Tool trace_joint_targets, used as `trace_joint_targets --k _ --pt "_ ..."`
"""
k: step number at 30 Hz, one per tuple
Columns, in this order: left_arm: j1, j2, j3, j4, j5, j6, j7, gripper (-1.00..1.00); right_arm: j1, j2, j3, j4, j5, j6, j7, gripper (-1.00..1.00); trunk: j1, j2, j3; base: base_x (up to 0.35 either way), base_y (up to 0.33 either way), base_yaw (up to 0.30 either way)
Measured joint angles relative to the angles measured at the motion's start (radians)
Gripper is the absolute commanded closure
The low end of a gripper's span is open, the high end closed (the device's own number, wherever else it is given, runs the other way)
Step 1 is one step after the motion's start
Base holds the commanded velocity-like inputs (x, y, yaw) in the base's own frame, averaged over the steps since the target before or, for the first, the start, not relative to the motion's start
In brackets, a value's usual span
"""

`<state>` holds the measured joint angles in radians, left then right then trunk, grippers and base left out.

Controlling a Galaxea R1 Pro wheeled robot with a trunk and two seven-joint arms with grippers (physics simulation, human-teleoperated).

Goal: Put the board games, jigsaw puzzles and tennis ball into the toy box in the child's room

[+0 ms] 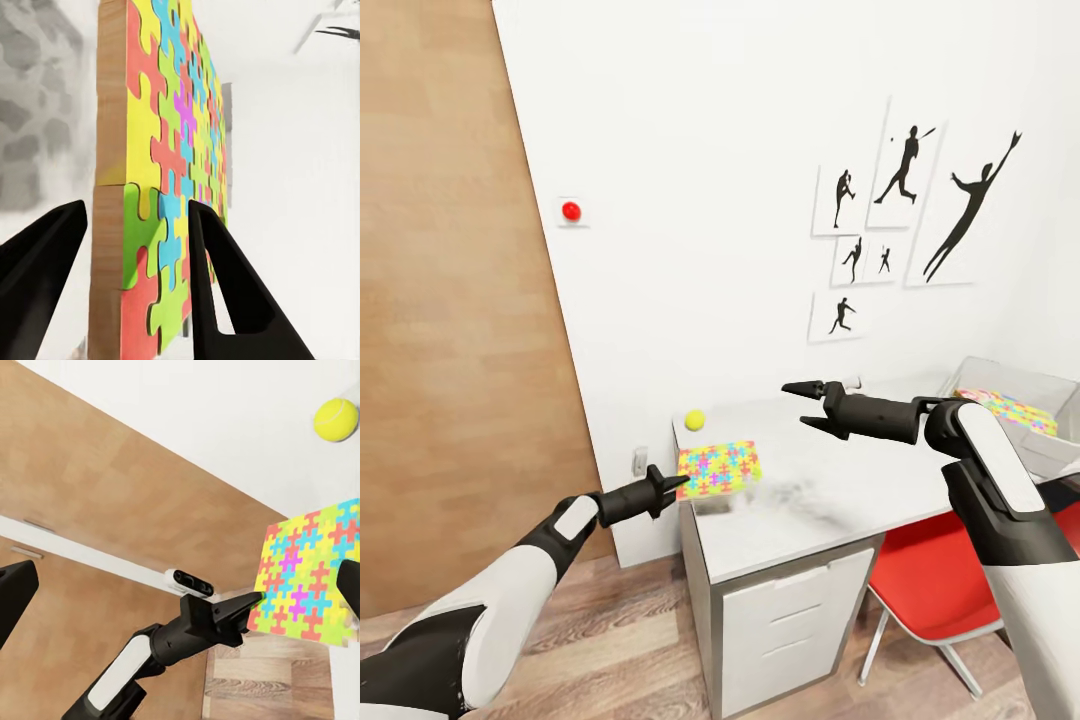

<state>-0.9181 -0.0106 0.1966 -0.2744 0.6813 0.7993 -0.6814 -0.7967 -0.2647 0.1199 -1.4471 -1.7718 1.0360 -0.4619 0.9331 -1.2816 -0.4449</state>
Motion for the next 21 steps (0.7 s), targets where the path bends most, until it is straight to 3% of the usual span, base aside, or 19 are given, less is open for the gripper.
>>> trace_joint_targets --k 6,21 --pt "0.001 0.003 -0.006 -0.097 0.0 0.091 0.003 1.0 0.002 0.0 -0.004 0.0 0.001 0.0 0.0 -1.0 -0.023 0.042 0.019 0.0 0.0 0.0" --pt "0.001 0.005 -0.003 -0.109 -0.003 0.105 0.003 1.0 0.012 -0.002 -0.007 0.001 0.003 0.0 -0.001 -1.0 -0.081 0.147 0.066 0.0 0.0 0.0"
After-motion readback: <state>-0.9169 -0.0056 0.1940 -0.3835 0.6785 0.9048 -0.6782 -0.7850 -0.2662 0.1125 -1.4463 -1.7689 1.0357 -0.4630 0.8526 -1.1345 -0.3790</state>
